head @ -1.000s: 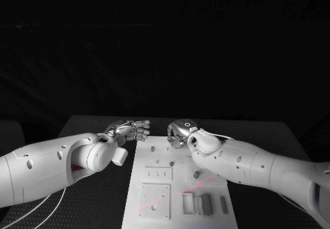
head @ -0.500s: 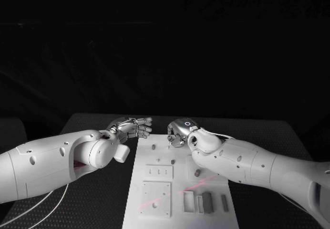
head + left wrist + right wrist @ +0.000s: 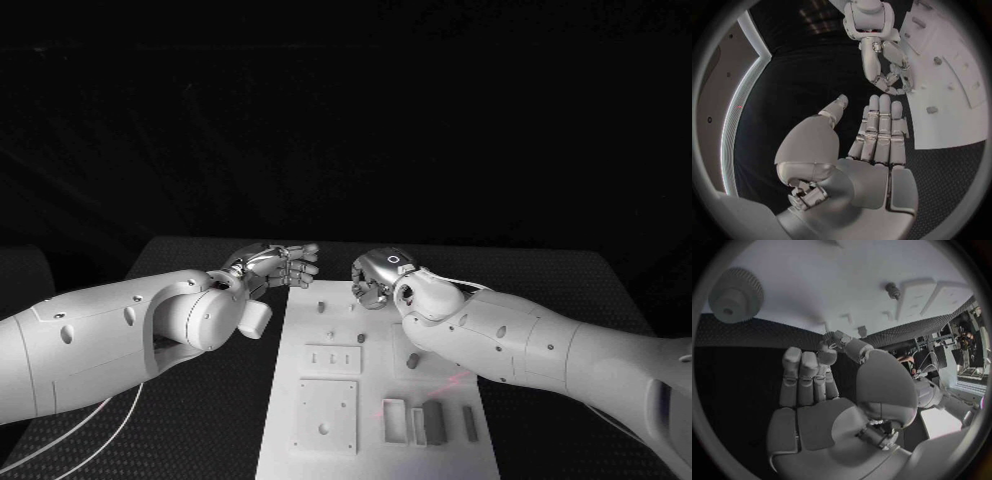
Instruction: Assemble the parts on the task board
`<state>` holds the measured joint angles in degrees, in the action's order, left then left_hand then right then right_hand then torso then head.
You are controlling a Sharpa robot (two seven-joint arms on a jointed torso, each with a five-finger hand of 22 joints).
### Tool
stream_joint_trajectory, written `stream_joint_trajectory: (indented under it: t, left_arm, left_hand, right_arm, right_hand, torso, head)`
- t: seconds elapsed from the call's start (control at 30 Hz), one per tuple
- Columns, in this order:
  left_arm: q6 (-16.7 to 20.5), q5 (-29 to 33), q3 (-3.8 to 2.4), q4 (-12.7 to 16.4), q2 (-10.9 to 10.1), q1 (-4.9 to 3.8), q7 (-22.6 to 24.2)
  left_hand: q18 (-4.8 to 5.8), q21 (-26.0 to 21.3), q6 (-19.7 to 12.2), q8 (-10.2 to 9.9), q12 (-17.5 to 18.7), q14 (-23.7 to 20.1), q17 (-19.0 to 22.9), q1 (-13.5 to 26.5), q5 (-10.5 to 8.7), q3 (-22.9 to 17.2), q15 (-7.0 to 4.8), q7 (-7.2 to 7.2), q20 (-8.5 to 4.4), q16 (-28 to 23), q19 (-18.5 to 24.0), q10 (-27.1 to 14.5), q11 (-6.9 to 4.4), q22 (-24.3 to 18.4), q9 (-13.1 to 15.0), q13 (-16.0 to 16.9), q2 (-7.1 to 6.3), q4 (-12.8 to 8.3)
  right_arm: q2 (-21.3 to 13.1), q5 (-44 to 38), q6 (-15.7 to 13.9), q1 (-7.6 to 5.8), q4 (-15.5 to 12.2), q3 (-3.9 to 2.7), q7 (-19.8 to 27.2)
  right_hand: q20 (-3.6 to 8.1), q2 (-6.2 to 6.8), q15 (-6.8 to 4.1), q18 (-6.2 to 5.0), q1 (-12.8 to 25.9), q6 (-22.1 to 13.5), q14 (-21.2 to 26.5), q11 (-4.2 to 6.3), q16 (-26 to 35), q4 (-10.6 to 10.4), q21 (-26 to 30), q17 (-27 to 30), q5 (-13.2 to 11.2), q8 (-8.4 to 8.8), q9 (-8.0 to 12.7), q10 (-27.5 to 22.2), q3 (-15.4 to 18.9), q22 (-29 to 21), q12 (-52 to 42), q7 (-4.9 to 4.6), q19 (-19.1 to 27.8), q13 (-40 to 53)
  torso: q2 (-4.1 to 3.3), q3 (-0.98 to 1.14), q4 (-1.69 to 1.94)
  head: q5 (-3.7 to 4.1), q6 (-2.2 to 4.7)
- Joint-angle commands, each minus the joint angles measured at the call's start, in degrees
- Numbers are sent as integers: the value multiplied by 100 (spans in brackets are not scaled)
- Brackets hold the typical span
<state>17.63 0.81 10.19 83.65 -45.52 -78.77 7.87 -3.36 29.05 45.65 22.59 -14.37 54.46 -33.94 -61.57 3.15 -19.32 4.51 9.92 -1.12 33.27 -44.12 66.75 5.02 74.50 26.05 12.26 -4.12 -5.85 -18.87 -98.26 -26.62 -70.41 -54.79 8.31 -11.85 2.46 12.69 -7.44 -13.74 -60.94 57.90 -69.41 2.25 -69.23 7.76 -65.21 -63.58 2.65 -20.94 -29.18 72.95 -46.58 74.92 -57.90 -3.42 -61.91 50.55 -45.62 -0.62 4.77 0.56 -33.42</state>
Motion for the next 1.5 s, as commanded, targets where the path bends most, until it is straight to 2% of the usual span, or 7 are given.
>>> stream_joint_trajectory:
  t: [0.03,0.17,0.57,0.67,0.87,1.17,1.5]
  left_arm:
    - [-83,-31,-5,14,13,-15,35]
    - [-84,-32,-5,22,8,-24,35]
    - [-88,-54,-5,0,36,-37,32]
    - [-90,-54,-3,-12,48,-37,30]
    - [-87,-54,-3,-20,52,-37,31]
    - [-91,-54,-4,-14,57,-37,30]
    - [-91,-54,-5,-7,51,-39,26]
  left_hand:
    - [-63,19,12,-40,34,-19,-8,52,-20,3,2,29,-7,-34,17,-9,42,-5,10,10,-8,-28]
    - [-63,19,12,-41,35,-19,-8,53,-20,1,2,30,-7,-35,17,-9,42,-6,10,11,-8,-30]
    - [-63,21,13,-45,39,-19,-10,57,-20,-3,3,30,-6,-37,18,-8,42,-6,12,14,-8,-36]
    - [-63,21,13,-45,39,-19,-10,58,-20,-3,3,30,-6,-37,18,-8,42,-6,13,14,-8,-36]
    - [-63,21,13,-46,40,-19,-10,60,-20,-3,3,30,-5,-37,18,-8,42,-7,13,15,-8,-37]
    - [-63,22,14,-48,43,-19,-11,64,-20,-6,3,30,-5,-38,19,-7,42,-7,15,17,-6,-40]
    - [-63,23,14,-50,45,-19,-12,68,-20,-9,3,30,-5,-40,20,-7,43,-8,16,19,-7,-44]
  right_arm:
    - [5,-61,77,3,11,6,13]
    - [7,-44,80,7,36,17,28]
    - [27,-39,77,18,6,33,22]
    - [19,-39,89,18,8,33,28]
    - [25,-25,103,18,21,34,30]
    - [64,-17,109,18,84,35,20]
    - [79,-16,146,18,121,40,7]
  right_hand:
    - [34,54,-36,-126,7,183,2,-20,0,0,-25,8,13,-20,-7,4,-19,25,39,-92,3,-9]
    - [33,56,-35,-126,7,182,2,-21,0,-1,-25,9,13,-19,-7,5,-20,24,40,-93,3,-10]
    - [33,58,-33,-126,4,179,2,-23,2,-6,-23,13,13,-13,-8,4,-28,23,41,-95,4,-13]
    - [33,58,-33,-126,4,179,2,-23,2,-7,-23,13,13,-13,-8,4,-28,23,41,-95,4,-14]
    - [33,61,-32,-126,0,166,3,-26,4,-7,-22,16,13,-4,-7,2,-34,22,42,-98,6,-16]
    - [33,62,-26,-126,-9,133,6,-38,8,-11,-18,23,13,21,-2,0,-44,19,43,-111,9,-22]
    - [34,88,-7,-126,-26,62,14,-64,12,-2,-11,32,13,72,7,-5,-47,15,40,-138,15,-31]
  torso:
    - [-6,-1,6]
    - [-3,0,-1]
    - [-5,-4,1]
    - [-6,-9,-1]
    - [1,-6,-4]
    - [-4,-7,15]
    - [-3,-8,-5]
  head:
    - [-23,-15]
    - [-35,-42]
    - [-56,-42]
    - [-55,-52]
    - [-75,-73]
    - [-76,-54]
    - [-84,-86]
